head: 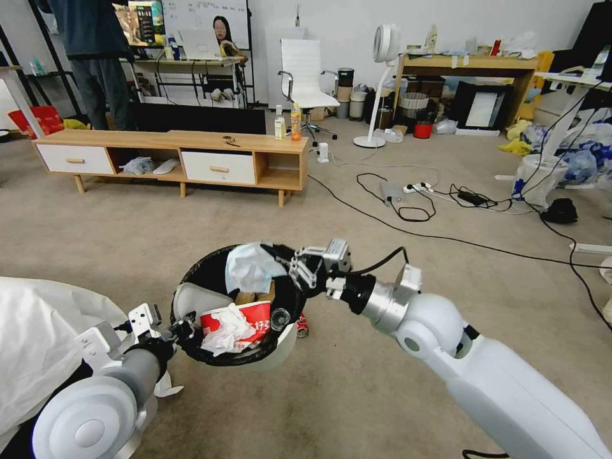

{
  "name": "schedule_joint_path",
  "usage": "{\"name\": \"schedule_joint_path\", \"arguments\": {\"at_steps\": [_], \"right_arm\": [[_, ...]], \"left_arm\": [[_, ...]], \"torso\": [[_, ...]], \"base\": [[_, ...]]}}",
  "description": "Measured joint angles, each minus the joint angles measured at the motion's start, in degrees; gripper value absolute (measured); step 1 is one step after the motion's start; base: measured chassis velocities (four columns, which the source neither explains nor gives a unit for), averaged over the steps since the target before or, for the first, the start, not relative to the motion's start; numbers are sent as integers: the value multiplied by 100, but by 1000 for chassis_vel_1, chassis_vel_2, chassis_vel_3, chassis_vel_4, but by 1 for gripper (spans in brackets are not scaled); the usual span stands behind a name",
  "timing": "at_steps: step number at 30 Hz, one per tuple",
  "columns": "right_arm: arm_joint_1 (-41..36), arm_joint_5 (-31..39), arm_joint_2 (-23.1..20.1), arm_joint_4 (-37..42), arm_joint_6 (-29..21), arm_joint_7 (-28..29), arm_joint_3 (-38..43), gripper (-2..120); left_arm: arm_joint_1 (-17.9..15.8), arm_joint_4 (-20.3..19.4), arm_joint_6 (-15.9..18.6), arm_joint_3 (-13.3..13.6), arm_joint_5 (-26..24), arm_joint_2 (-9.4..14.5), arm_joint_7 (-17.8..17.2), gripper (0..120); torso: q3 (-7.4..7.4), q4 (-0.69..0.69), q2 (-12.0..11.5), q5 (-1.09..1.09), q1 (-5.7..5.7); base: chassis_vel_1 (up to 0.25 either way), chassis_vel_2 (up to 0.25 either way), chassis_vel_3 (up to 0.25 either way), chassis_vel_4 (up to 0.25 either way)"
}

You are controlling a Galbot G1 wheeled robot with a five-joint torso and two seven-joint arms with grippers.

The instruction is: Pick up the trash bin and place the garbage on the floor into it.

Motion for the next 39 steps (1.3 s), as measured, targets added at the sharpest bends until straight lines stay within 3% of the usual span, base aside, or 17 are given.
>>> {"name": "schedule_joint_path", "arguments": {"at_steps": [6, 17, 19, 23, 24, 29, 33, 39], "right_arm": [[24, -102, 68, -165, -182, 133, -196, 2], [-5, -112, 65, -170, -624, 433, -306, 40], [-40, 92, 20, 66, -1342, 626, -157, 52], [-73, 488, 26, 265, -1942, 878, 40, 65], [-73, 488, 26, 265, -1942, 878, 40, 65], [-97, 532, 65, 273, -1984, 887, 220, 89], [-142, 485, 67, 282, -1829, 850, 299, 98], [-185, 446, 78, 331, -1718, 769, 546, 100]], "left_arm": [[13, 0, 0, -4, 3, 1, 11, 4], [-7, 16, 0, 19, 2, 0, 22, 4], [-13, 19, 0, 20, 5, -6, 24, 4], [-12, 19, 0, 17, 7, -12, 30, 4], [-12, 19, 0, 17, 7, -12, 30, 4], [10, 0, 0, 16, 18, -26, 30, 4], [36, -18, 0, 10, 20, -25, 31, 4], [62, -46, 0, 2, 26, -24, 31, 4]], "torso": [[0, 0, 0, 0, 0], [0, 0, 0, 0, 0], [0, 0, 0, 0, 0], [0, -1, 0, 0, 0], [0, -1, 0, 0, 0], [0, 0, 0, 0, 0], [0, 0, 0, 0, 0], [0, 0, 0, 0, 0]], "base": [[0, 0, 0, 0], [0, 0, 0, 0], [0, 0, 0, 0], [0, 0, 0, 0], [0, 0, 0, 0], [0, 0, 0, 0], [0, 0, 0, 0], [0, 0, 0, 0]]}}
